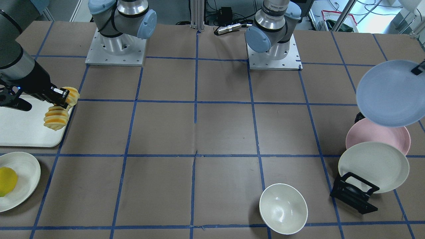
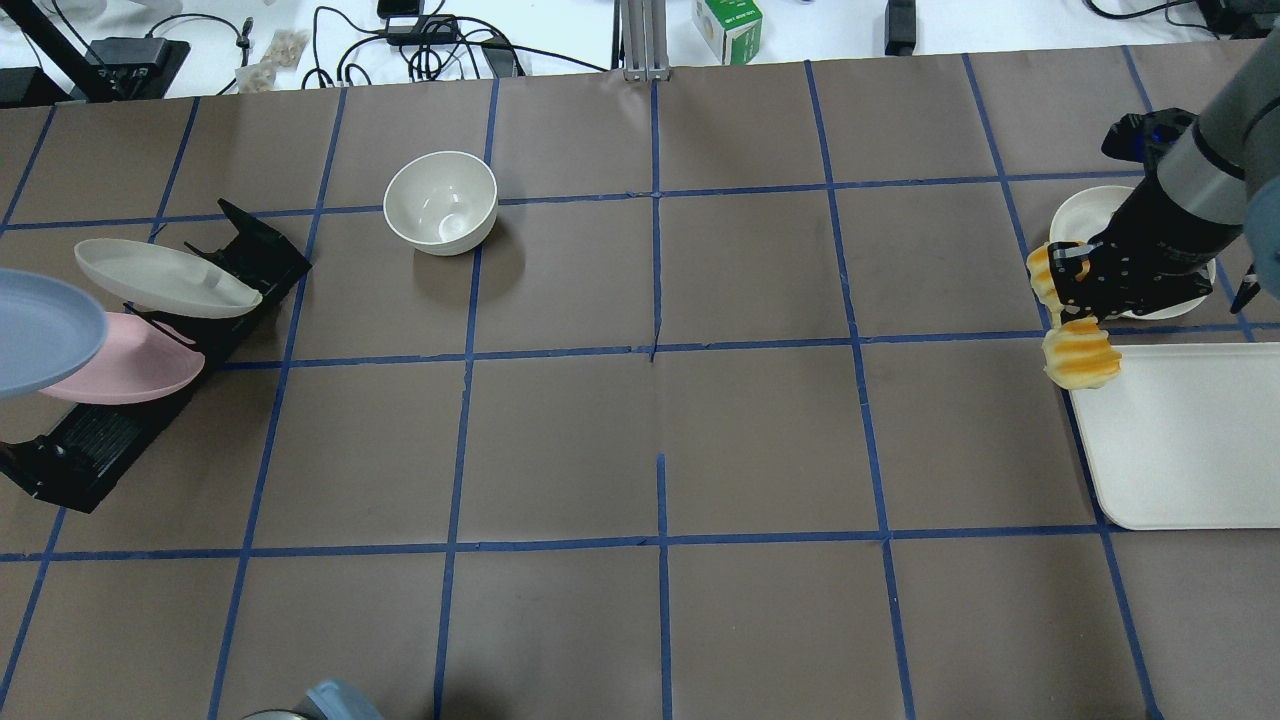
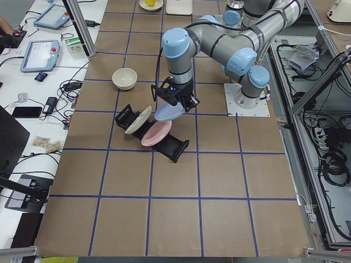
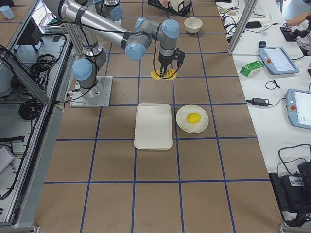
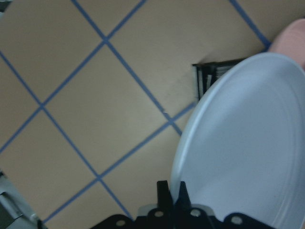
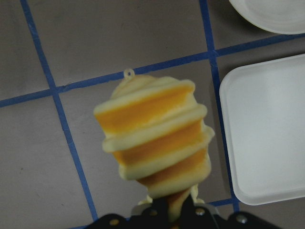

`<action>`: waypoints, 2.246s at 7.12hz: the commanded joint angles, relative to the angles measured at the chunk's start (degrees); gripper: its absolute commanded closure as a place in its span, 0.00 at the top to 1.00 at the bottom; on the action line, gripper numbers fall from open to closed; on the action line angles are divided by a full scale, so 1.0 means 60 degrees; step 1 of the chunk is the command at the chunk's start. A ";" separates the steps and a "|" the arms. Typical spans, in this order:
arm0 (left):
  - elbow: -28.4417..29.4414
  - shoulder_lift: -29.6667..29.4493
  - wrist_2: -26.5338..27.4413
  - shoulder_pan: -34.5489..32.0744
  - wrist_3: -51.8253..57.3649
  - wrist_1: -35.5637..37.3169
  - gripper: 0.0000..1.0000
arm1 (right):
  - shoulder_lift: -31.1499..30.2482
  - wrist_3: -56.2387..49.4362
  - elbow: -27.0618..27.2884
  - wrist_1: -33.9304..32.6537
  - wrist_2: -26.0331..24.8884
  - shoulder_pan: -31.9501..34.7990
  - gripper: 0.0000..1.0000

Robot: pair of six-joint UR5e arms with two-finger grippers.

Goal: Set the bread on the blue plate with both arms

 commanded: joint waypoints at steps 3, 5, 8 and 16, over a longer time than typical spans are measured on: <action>-0.2013 -0.0932 -0.1453 -0.5493 0.0346 0.4339 0.00 | -0.0027 0.1050 -0.0502 0.0602 0.0249 0.0597 0.00; -0.3567 -0.1854 -0.3193 -0.6086 0.0273 0.7316 0.00 | -0.0041 0.1213 -0.0504 0.0664 0.0630 0.0612 0.00; -0.3969 -0.3437 -0.5669 -0.6760 -0.0122 0.8929 0.00 | 0.0032 0.1448 -0.0562 0.0650 0.0513 0.1780 0.00; -0.3386 -0.3605 -0.5138 -0.7216 -0.0457 0.8959 1.00 | 0.2519 0.4505 -0.1583 -0.1621 0.0807 0.4913 0.00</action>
